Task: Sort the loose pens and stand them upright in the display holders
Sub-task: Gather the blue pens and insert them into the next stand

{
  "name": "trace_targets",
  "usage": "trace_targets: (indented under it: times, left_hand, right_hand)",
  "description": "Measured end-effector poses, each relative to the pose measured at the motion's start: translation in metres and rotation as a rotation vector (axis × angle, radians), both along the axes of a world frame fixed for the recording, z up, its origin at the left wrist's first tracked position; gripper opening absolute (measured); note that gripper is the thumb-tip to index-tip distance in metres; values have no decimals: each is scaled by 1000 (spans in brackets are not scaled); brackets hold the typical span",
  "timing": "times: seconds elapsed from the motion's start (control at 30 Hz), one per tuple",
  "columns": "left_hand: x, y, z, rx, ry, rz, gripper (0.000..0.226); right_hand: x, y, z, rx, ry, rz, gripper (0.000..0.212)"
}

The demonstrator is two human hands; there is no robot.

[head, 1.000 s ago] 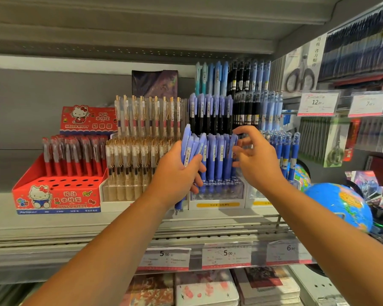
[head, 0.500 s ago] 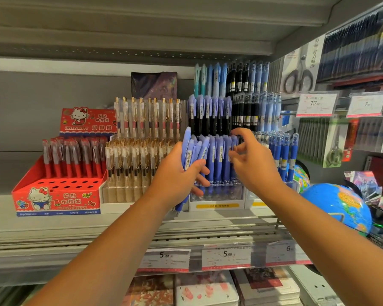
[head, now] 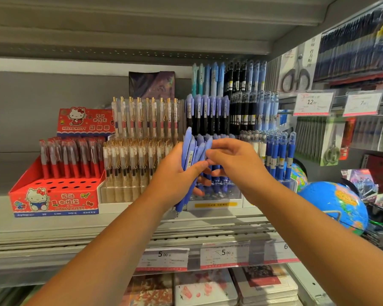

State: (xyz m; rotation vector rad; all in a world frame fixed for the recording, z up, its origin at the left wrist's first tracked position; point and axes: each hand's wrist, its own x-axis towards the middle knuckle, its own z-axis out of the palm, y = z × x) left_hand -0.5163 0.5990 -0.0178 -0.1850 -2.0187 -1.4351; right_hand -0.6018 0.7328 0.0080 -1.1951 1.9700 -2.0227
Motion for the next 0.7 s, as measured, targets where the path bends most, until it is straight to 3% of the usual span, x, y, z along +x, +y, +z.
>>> trace_targets:
  times: [0.23, 0.43, 0.7]
  left_hand:
    - [-2, -1, -3, 41, -53, -28, 32]
    - [-4, -2, -2, 82, -1, 22, 18]
    - [-5, -6, -3, 90, 49, 71, 12]
  right_hand:
    - [-1, 2, -6, -51, 25, -30, 24]
    - [-7, 9, -1, -157, 25, -49, 18]
    - [-22, 23, 13, -241, 100, -195, 25]
